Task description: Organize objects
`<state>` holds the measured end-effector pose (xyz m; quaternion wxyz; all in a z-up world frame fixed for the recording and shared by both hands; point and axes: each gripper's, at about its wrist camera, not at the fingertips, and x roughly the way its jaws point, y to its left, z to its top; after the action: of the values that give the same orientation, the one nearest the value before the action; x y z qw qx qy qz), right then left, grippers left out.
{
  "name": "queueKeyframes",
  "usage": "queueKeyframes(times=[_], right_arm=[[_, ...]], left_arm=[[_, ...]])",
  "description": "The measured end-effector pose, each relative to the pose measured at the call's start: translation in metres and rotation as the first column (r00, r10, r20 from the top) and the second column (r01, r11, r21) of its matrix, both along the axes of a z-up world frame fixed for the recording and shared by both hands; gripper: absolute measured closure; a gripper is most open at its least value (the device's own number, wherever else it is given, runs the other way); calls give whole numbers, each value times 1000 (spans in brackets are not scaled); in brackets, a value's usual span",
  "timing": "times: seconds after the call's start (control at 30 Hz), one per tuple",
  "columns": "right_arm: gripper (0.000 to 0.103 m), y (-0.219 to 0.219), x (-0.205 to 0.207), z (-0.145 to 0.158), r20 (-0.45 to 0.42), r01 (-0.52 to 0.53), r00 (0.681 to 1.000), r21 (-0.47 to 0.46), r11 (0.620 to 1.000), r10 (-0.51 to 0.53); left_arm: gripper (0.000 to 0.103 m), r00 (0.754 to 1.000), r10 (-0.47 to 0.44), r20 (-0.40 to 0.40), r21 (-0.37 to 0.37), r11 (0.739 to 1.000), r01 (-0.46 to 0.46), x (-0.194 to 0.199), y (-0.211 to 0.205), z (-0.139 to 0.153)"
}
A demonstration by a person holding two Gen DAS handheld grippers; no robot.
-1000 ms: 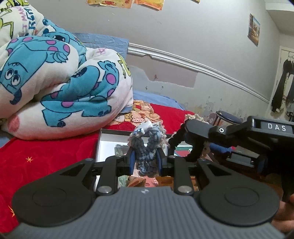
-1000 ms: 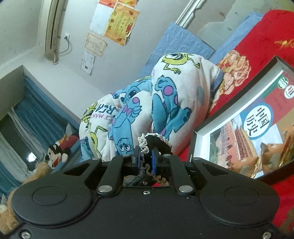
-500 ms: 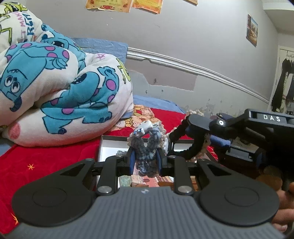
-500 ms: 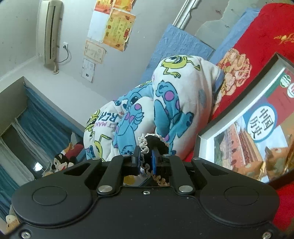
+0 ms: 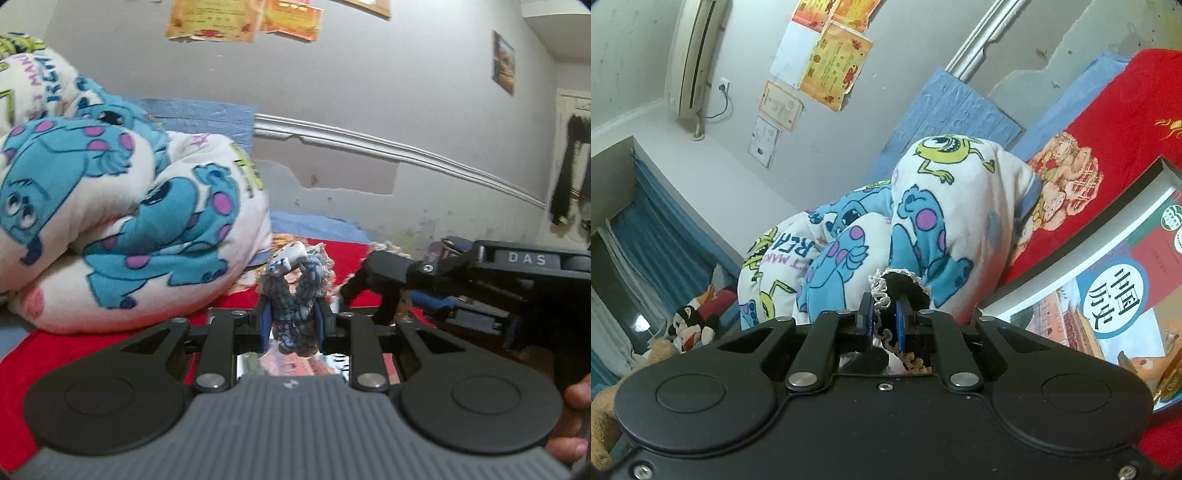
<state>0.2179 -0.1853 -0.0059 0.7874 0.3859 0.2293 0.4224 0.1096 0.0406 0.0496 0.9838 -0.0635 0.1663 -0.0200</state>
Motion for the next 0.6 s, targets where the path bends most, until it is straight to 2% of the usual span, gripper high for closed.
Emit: queueKeyframes(times=[0.13, 0.3, 0.4, 0.5, 0.6], right_arm=[[91, -3, -4, 5, 13, 11, 1000, 4, 1000, -11], [91, -8, -6, 8, 20, 38, 999, -2, 999, -38], [91, -10, -5, 8, 33, 73, 997, -78, 994, -71], [91, -14, 1, 1, 10, 110, 994, -105, 988, -110], [91, -16, 8, -12, -36, 132, 990, -101, 986, -137]], left_arm=[[76, 1000, -22, 8, 2, 1000, 22, 6, -5, 3], [76, 999, -17, 39, -75, 997, 20, 26, -1, 3], [76, 999, -17, 48, -76, 997, 21, 32, 1, -5], [75, 1000, -15, 15, -66, 998, 16, 37, 4, -19], [75, 999, 2, -36, -98, 995, -5, 47, 9, -35]])
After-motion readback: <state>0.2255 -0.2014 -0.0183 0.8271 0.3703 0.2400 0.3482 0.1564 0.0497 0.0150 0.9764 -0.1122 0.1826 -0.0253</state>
